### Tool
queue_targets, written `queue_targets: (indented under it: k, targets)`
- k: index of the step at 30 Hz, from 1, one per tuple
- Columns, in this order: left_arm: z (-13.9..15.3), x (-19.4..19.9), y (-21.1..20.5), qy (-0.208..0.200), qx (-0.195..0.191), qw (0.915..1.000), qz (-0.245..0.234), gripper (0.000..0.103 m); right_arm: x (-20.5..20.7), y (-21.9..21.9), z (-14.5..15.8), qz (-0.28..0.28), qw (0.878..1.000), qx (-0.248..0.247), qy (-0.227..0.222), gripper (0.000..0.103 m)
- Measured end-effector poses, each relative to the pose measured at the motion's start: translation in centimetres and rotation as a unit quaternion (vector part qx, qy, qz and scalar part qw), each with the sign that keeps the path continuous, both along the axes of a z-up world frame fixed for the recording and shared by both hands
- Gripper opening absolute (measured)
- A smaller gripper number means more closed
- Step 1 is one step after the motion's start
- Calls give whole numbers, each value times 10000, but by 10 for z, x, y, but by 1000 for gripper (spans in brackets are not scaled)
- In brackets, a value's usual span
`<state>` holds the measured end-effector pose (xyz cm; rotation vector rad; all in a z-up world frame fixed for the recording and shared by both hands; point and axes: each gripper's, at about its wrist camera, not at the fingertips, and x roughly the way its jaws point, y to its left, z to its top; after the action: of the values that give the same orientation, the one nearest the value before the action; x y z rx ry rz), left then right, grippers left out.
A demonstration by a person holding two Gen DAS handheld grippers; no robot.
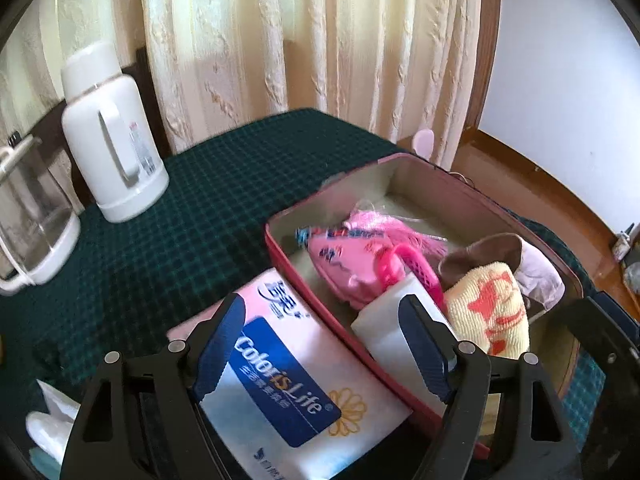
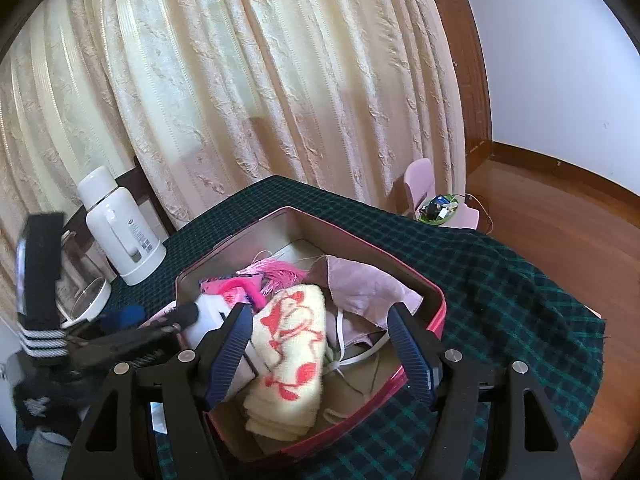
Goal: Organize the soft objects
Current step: 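Lower the white sponge into the tin box and open the left gripper, then grasp the green knit cap on the table with the left gripper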
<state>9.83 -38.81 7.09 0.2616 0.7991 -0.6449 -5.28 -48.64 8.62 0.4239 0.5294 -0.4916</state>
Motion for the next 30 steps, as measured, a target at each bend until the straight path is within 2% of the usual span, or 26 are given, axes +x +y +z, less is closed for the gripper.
queue_targets:
  k: [4,12,21,30]
  targets:
    - [2,4,8,187,-235,9995,23,80,1,1,0,17,10000,4,-4,74]
    - [17,2,32,197,-380,9988,222,80,9,20,0,376,9993,-2,-15,74]
    - [31,-7,82,-71,-404,9972,621,80,21,50,5,834,9965,-53,-62,74]
    - [44,-16,151,-285,-547,9904,1236,80,31,87,7,1404,9901,-85,-44,74]
